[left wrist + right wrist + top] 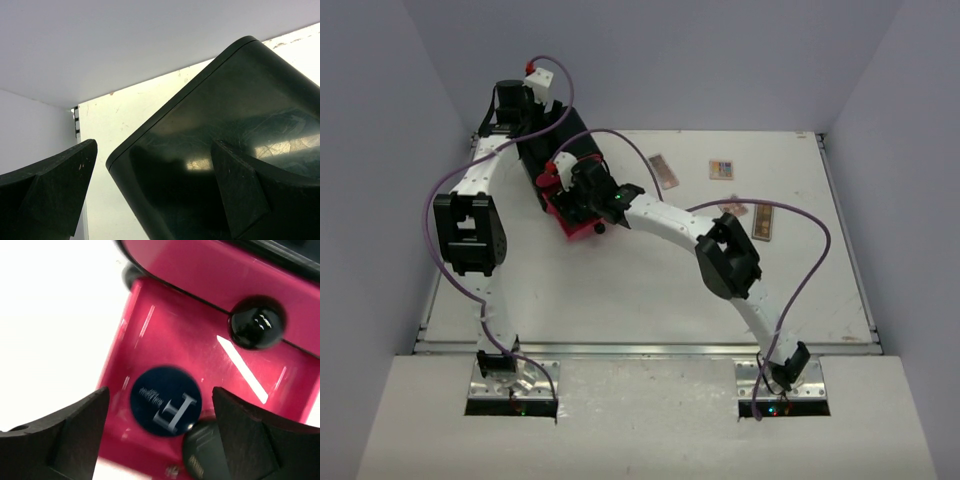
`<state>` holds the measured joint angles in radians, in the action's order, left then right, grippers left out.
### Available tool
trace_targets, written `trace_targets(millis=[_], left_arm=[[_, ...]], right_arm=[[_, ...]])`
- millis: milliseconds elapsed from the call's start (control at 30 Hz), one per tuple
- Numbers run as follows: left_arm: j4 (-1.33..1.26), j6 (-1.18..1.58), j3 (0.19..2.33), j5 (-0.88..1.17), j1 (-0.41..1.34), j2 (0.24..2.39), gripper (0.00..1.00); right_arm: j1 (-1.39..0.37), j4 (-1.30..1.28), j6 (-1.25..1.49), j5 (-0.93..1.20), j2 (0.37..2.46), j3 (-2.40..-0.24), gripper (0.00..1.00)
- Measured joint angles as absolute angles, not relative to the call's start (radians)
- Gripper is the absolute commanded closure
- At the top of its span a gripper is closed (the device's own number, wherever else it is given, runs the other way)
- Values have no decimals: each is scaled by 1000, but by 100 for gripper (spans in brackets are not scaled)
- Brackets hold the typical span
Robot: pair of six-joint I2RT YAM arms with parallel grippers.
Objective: Organize the makeup
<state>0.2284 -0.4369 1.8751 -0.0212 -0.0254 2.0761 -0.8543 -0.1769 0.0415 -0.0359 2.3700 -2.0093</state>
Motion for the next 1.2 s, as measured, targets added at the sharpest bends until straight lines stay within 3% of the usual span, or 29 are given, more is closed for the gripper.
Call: trace_targets(millis=[67,200,367,600,867,1200], left_arm=[[228,-437,1875,-21,-25,2076,3],[227,-437,1875,-21,-25,2077,3],[214,-437,1867,-15,-26,2077,4],[177,-436,1849,-13,-26,2077,4],[163,-436,1843,-12,-26,2077,4],[131,-436,1827,-11,-26,2077,4]], right_arm=[[-867,-174,56,-39,2279,-1932,28],[-899,-131,112,-79,2075,-1774,58],[-914,-46,218,-174,1845,-1475,53],[-904,-45,335,-240,1863,-1280,55],[-904,-2,391,-259,1972,-1266,56],[-904,152,412,-297,2145,-1331,66]])
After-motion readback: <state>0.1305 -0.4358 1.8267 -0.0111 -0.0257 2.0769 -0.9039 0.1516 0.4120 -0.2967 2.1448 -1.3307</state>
